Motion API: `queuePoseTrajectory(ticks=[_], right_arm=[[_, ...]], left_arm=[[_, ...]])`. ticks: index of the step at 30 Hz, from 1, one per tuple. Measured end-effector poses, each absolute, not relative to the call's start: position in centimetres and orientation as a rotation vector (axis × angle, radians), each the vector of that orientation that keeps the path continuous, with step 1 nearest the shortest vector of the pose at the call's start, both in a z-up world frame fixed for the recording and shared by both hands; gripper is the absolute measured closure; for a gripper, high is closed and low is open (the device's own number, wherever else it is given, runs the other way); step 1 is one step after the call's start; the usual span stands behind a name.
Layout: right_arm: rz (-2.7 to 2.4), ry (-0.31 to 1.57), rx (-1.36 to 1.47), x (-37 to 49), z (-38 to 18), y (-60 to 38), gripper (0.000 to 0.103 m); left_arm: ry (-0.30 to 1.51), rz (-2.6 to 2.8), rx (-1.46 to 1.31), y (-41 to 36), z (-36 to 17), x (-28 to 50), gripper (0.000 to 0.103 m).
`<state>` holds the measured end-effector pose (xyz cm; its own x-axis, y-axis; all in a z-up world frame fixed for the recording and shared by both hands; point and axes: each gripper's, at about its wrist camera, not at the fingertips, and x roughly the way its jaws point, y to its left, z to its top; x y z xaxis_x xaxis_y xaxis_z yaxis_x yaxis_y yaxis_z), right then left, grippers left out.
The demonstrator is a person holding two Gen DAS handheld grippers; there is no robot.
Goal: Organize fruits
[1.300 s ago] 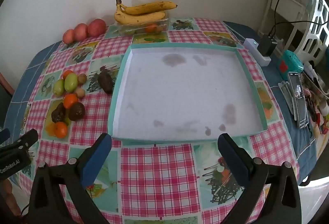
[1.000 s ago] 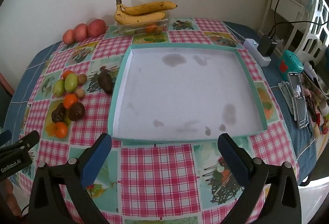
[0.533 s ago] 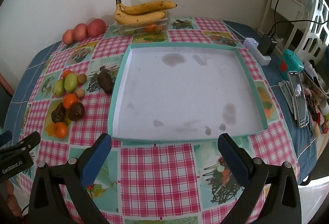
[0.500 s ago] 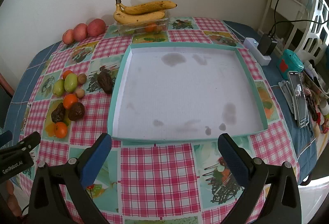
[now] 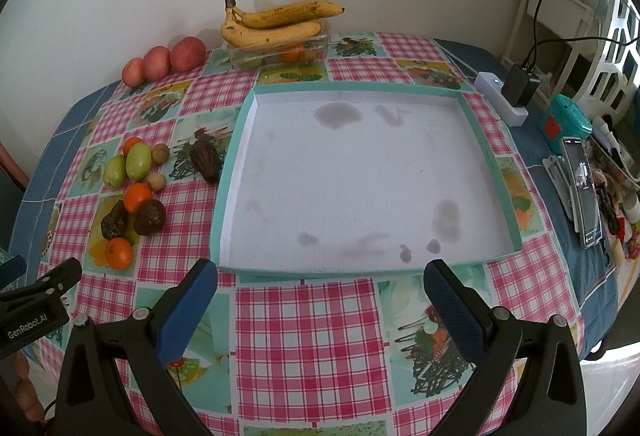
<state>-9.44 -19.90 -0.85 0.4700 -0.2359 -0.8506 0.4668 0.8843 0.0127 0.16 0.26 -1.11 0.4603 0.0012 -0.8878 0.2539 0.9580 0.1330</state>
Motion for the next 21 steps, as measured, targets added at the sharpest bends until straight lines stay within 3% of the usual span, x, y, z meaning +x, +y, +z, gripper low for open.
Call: queuePoseTrajectory(ticks=[21], right_arm=[[-0.434, 0.996, 0.263, -9.36, -1.06, -19.75, 0.000]], left_arm=[[1.097, -0.160, 0.272, 0.11, -1.30, 0.26, 0.000]])
